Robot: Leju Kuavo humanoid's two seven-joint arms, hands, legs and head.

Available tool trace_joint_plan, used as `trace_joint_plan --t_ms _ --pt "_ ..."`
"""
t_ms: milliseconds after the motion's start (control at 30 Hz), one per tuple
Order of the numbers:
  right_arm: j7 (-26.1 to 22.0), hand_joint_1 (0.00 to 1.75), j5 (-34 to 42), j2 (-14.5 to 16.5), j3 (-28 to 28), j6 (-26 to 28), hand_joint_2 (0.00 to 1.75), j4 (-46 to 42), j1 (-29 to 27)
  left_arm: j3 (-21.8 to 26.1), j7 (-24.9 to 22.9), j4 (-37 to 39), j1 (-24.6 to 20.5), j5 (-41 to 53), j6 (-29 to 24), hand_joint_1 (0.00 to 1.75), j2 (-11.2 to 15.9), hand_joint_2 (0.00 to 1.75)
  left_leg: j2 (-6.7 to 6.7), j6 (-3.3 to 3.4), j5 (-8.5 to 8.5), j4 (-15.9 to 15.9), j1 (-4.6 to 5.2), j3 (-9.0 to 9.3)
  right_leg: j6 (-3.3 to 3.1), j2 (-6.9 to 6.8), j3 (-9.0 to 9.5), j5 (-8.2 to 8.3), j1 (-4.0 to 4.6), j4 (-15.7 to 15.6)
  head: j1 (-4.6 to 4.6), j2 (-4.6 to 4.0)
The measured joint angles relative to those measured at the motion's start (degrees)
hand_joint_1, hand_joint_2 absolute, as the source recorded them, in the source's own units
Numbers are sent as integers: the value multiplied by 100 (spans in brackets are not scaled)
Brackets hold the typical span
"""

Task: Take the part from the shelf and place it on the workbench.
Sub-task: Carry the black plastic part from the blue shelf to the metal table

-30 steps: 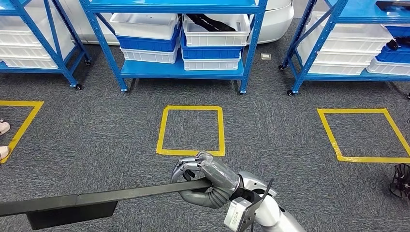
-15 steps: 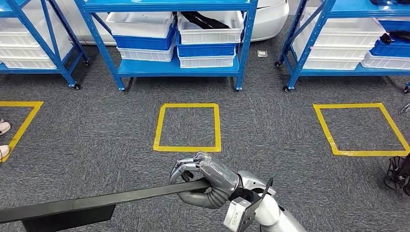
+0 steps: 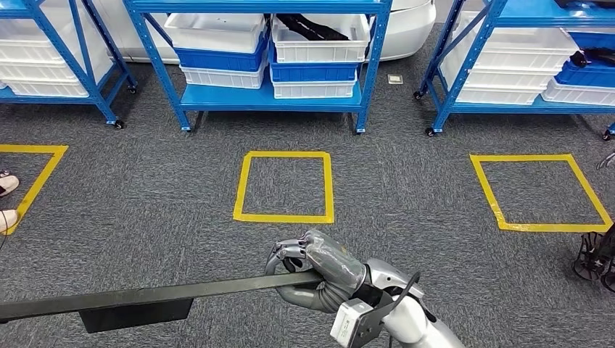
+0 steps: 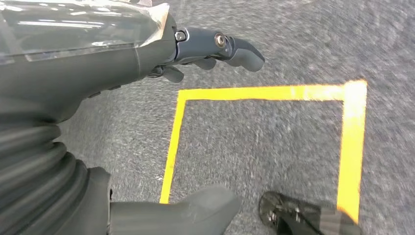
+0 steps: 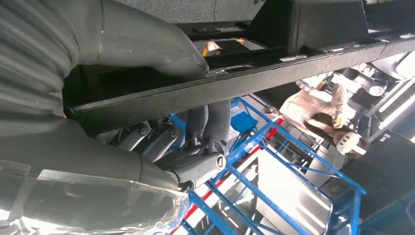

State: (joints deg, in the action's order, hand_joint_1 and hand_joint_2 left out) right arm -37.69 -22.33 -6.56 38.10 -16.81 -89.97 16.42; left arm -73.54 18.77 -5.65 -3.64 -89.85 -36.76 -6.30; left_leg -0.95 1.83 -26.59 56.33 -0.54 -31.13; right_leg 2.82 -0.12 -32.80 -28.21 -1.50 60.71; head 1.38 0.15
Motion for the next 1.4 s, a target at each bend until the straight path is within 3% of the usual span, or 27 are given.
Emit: trace_joint_plan --t_ms 67,200,433,533,633,933,1400 --pt "4 175 -1 -12 -15 3 175 -16 -5 118 9 28 5 -4 -41 0 17 175 11 -37 -18 46 23 -46 -57 4 162 49 -11 -327 5 0" --pt "5 175 -2 -13 -21 5 175 -23 -14 243 27 43 12 2 -59 0 20 175 20 64 14 58 4 -82 -137 19 163 91 16 -335 11 0" --pt "5 175 -3 -1 -16 3 175 -17 29 305 83 43 7 70 -69 0 -1 175 24 -57 70 15 -48 -87 -198 19 131 114 81 -326 11 0" --pt "5 175 -6 0 -12 3 175 -11 40 304 101 43 4 131 -147 0 -10 175 24 -151 73 10 -62 -93 -203 18 122 116 94 -324 9 0" --pt "2 175 -8 0 -9 3 175 2 45 302 73 43 3 143 -244 0 -20 175 24 -184 74 9 -60 -98 -205 18 118 118 95 -324 7 0" --pt "-34 175 10 6 11 -8 175 79 125 305 -58 96 13 3 -314 0 -24 175 24 -189 78 16 -7 -110 -215 16 106 130 75 -324 7 0" --pt "46 175 25 50 32 -22 175 140 222 301 -205 426 13 12 -336 0 -102 175 24 -187 77 25 -4 -116 -211 16 102 133 63 -324 8 0"
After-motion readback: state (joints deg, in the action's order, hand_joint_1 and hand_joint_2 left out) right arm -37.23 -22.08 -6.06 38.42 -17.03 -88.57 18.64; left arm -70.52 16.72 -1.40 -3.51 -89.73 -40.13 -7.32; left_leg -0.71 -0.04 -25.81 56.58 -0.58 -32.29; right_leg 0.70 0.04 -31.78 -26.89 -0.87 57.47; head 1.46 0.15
